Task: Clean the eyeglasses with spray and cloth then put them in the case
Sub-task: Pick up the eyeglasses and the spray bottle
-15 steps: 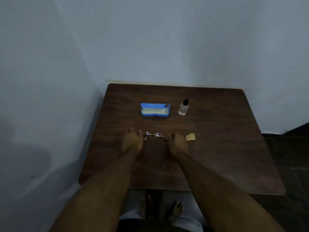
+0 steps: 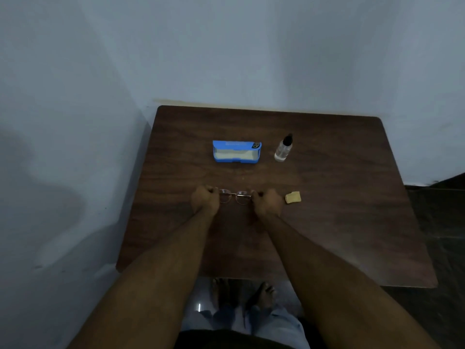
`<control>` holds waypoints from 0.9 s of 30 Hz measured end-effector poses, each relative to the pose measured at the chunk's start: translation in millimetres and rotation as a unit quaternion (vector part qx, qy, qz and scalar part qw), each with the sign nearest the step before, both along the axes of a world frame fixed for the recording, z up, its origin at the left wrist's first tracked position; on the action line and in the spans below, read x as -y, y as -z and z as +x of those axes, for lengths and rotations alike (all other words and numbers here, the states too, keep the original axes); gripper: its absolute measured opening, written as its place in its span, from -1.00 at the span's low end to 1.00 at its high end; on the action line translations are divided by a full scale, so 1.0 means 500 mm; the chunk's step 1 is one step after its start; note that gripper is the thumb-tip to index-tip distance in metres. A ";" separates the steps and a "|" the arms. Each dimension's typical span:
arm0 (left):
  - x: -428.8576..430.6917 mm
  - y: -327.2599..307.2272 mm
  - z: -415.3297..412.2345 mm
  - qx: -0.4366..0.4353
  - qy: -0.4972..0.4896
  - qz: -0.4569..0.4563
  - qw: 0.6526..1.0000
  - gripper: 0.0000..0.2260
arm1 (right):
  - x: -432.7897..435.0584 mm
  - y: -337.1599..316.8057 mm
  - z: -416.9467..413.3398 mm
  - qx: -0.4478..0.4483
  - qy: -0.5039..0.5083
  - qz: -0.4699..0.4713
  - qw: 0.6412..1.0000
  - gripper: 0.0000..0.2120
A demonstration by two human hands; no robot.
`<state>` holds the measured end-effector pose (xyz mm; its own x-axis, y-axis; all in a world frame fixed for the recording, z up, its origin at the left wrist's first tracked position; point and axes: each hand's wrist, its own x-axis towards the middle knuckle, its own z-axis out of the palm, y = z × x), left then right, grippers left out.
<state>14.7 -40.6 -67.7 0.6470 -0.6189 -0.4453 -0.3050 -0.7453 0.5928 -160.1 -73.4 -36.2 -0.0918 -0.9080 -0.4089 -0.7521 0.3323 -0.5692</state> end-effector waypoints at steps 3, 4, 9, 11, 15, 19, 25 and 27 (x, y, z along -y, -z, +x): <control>0.003 -0.014 -0.001 -0.047 -0.032 -0.023 0.998 -0.84 | 0.008 0.008 0.003 0.049 0.041 0.028 0.998 -0.75; 0.003 -0.020 -0.003 -0.058 -0.039 -0.032 0.997 -0.80 | 0.014 0.017 0.001 0.063 0.051 0.041 0.996 -0.78; -0.002 -0.048 -0.013 -0.108 -0.054 -0.100 0.988 -0.78 | 0.015 -0.008 -0.005 0.123 0.088 0.031 0.988 -0.72; -0.007 -0.072 -0.022 -0.129 -0.059 -0.159 0.977 -0.85 | 0.015 -0.023 -0.007 0.166 0.116 0.011 0.979 -0.74; -0.010 -0.143 -0.029 -0.149 -0.037 -0.264 0.952 -0.90 | 0.021 -0.079 -0.025 0.233 0.117 -0.102 0.960 -0.92; -0.007 -0.225 -0.025 -0.159 0.011 -0.355 0.921 -0.90 | 0.030 -0.151 -0.049 0.333 0.112 -0.168 0.921 -0.83; 0.001 -0.358 -0.015 -0.137 0.094 -0.445 0.880 -0.86 | 0.027 -0.291 -0.069 0.437 0.109 -0.263 0.853 -0.90; -0.002 -0.403 -0.013 -0.111 0.129 -0.467 0.868 -0.85 | 0.020 -0.335 -0.076 0.455 0.099 -0.297 0.834 -0.89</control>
